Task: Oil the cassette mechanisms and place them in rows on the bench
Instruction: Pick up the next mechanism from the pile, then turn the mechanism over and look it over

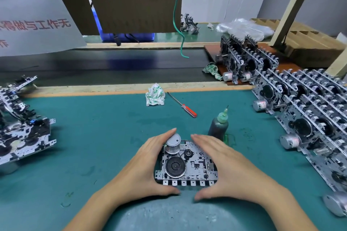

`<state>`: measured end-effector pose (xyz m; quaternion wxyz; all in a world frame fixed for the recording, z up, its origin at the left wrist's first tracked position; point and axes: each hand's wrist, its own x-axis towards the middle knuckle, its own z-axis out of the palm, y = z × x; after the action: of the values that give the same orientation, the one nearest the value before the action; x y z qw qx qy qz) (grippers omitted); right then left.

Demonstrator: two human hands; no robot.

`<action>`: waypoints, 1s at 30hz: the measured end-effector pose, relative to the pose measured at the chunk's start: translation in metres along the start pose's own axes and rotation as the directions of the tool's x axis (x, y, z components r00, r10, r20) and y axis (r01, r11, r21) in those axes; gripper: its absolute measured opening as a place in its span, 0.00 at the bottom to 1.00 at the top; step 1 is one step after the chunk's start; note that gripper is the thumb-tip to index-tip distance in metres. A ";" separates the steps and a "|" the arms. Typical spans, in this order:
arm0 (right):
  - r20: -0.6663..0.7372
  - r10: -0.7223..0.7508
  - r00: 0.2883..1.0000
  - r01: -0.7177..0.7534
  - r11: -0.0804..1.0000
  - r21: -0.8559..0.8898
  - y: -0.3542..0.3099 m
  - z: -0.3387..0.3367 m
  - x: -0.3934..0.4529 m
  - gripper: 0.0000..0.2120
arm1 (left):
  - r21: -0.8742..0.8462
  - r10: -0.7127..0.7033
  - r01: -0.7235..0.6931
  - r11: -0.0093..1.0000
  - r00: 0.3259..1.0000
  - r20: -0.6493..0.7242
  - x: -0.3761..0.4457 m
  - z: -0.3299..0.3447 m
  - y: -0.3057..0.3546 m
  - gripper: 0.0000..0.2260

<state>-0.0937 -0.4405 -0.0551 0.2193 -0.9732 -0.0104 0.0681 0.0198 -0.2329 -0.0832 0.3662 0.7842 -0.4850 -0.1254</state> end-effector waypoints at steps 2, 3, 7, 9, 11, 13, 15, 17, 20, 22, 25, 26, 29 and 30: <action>-0.014 -0.001 1.000 -0.002 0.983 -0.181 -0.004 -0.002 0.004 0.59 | -0.008 0.000 0.000 1.000 1.000 -0.009 0.000 0.001 -0.001 0.50; -0.028 -0.012 1.000 0.004 0.970 -0.243 -0.007 -0.003 0.007 0.59 | -0.015 0.003 -0.003 1.000 1.000 -0.011 0.000 0.000 -0.001 0.50; -0.099 -0.080 0.992 0.034 0.917 -0.398 -0.020 -0.005 0.016 0.46 | -0.011 0.033 -0.033 0.999 0.998 -0.052 0.000 0.000 -0.001 0.50; -0.107 -0.077 0.991 0.031 0.927 -0.373 -0.021 -0.011 0.017 0.42 | -0.074 0.015 -0.023 0.997 0.994 -0.106 -0.001 0.000 0.000 0.51; -0.089 -0.032 0.996 0.007 0.963 -0.268 -0.017 -0.018 0.015 0.42 | -0.234 -0.041 0.005 0.972 0.988 -0.151 -0.001 -0.001 -0.001 0.54; -0.064 0.005 0.998 -0.006 1.000 -0.014 -0.016 -0.022 0.012 0.41 | -0.472 -0.126 0.069 0.879 0.988 -0.090 0.003 -0.004 0.000 0.56; 0.026 -0.027 0.999 0.012 0.880 0.475 -0.020 -0.023 0.009 0.37 | -0.762 -0.086 0.126 0.635 0.992 0.093 0.009 -0.007 0.006 0.50; 0.136 -0.166 0.977 -0.006 0.612 0.791 -0.027 -0.021 0.006 0.32 | -0.889 0.066 0.200 0.412 0.967 0.248 0.012 -0.003 0.013 0.41; 0.158 -0.356 0.921 -0.007 0.390 0.921 -0.040 -0.011 0.005 0.22 | -0.923 0.002 0.344 0.174 0.937 0.349 0.016 0.004 0.018 0.43; 0.146 -0.321 0.936 -0.034 0.329 0.944 -0.041 -0.005 0.005 0.30 | -0.933 0.041 0.347 0.094 0.935 0.352 0.020 0.006 0.022 0.49; 0.097 -0.238 0.966 -0.003 0.368 0.930 -0.039 -0.006 0.003 0.25 | -0.960 0.161 0.266 -0.083 0.955 0.250 0.020 0.004 0.033 0.49; 0.037 -0.191 0.981 0.044 0.402 0.914 -0.039 -0.008 0.001 0.17 | -0.953 0.184 0.262 -0.155 0.955 0.233 0.019 0.004 0.034 0.48; -0.255 0.108 0.961 0.133 0.628 0.767 -0.025 -0.014 -0.010 0.04 | -0.935 0.213 0.266 -0.233 0.953 0.217 0.016 0.002 0.029 0.45; -0.381 0.160 0.911 0.134 0.758 0.639 -0.015 -0.017 -0.015 0.04 | -0.940 0.213 0.264 -0.215 0.952 0.219 0.016 0.001 0.027 0.42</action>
<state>-0.1063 -0.4347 -0.0311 0.5408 -0.8270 0.0674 -0.1383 0.0094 -0.2538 -0.0627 0.7566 0.1821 -0.2363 -0.5818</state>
